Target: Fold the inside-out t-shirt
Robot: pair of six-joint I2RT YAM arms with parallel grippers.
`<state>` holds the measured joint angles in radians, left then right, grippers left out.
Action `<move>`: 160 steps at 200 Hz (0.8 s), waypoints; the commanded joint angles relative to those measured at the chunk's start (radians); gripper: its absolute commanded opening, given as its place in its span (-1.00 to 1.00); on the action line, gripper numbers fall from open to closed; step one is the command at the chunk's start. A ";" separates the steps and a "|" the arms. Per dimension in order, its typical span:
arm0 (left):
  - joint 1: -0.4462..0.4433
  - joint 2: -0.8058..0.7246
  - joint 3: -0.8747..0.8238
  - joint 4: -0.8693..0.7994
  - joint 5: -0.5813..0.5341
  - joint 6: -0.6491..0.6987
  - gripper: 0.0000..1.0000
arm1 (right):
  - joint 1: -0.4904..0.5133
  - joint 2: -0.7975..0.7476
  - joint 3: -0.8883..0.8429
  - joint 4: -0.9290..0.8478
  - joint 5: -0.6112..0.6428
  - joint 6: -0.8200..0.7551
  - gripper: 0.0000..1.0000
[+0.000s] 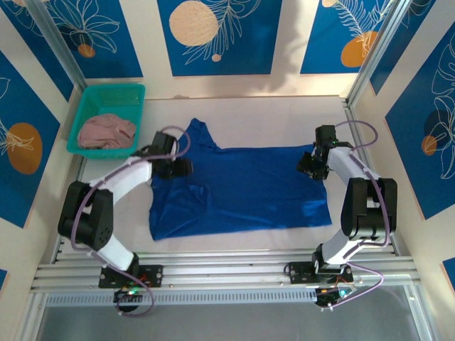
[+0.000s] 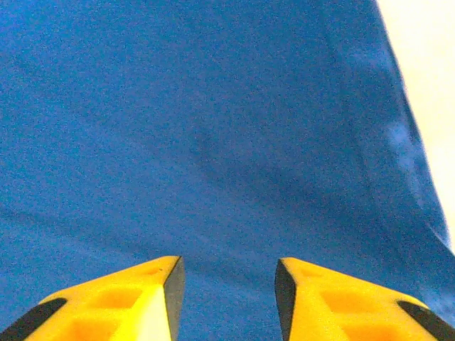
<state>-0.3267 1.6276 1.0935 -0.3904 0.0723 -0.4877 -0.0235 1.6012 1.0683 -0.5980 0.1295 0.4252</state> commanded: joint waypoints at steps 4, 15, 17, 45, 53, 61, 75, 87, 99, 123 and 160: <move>0.038 0.146 0.224 -0.007 -0.013 0.059 0.23 | 0.030 0.002 0.034 0.107 -0.074 0.004 -0.11; 0.052 0.232 0.336 -0.026 -0.019 0.074 0.22 | 0.039 0.009 0.038 0.130 -0.074 0.007 -0.07; 0.056 0.247 0.354 -0.031 -0.018 0.076 0.22 | 0.041 0.009 0.038 0.133 -0.075 0.008 -0.07; 0.093 0.467 0.625 -0.089 0.025 0.080 0.21 | 0.042 0.016 0.050 0.176 -0.079 0.012 0.22; 0.097 0.531 0.703 -0.109 0.033 0.082 0.21 | 0.040 0.025 0.064 0.176 -0.080 0.012 0.28; 0.097 0.594 0.787 -0.138 0.035 0.094 0.21 | 0.040 0.036 0.080 0.171 -0.082 0.012 0.30; 0.099 0.711 0.950 -0.212 0.042 0.111 0.21 | 0.042 0.053 0.102 0.168 -0.094 0.013 0.31; 0.098 0.800 1.076 -0.262 0.048 0.119 0.21 | 0.042 0.064 0.111 0.168 -0.109 0.015 0.31; 0.101 0.874 1.180 -0.286 0.054 0.127 0.22 | 0.043 0.076 0.117 0.163 -0.116 0.016 0.31; 0.100 1.024 1.402 -0.353 0.073 0.138 0.21 | 0.045 0.094 0.122 0.148 -0.125 0.013 0.31; 0.101 1.128 1.520 -0.323 0.104 0.135 0.07 | 0.044 0.100 0.117 0.141 -0.134 0.010 0.31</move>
<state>-0.2310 2.7197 2.5534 -0.6857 0.1375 -0.3706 0.0189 1.6932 1.1706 -0.4389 0.0254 0.4366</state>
